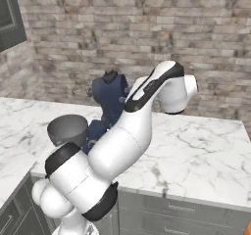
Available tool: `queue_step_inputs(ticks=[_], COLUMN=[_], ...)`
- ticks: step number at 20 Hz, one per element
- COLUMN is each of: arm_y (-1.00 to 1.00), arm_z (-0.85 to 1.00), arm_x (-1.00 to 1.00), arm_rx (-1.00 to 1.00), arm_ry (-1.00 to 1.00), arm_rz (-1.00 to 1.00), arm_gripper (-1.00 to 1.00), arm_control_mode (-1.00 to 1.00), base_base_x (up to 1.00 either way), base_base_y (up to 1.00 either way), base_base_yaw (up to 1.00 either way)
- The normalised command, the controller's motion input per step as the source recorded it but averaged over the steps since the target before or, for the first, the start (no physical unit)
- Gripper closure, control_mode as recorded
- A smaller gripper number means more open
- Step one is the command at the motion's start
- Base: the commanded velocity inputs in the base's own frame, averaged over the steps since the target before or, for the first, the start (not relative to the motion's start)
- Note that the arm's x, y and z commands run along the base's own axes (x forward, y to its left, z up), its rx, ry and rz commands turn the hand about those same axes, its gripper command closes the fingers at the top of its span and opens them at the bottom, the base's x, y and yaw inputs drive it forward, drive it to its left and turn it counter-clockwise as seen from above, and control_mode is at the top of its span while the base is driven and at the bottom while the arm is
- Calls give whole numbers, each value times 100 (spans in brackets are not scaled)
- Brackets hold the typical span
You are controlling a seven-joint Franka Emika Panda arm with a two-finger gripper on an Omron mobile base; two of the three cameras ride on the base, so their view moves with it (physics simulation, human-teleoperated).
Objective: Close the stand mixer head.
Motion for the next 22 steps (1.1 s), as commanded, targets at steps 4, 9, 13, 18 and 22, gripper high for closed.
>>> queue_step_inputs(ticks=[4, 9, 13, 18, 22], arm_y=[100, 100, 100, 100, 96], arm_z=[-64, -65, -76, -32, 0], arm_x=[69, 47, 30, -8, -58], arm_rx=[-21, -29, -39, -36, -20], arm_ry=[-27, -37, -48, -44, -46], arm_rz=[44, 31, 14, 3, -6], arm_gripper=[-100, -100, -100, -100, -100], arm_control_mode=[-100, -100, -100, -100, -100], base_base_x=[0, 0, 0, 0, 0], base_base_y=[0, 0, 0, 0, 0], base_base_yaw=[0, 0, 0, 0, 0])
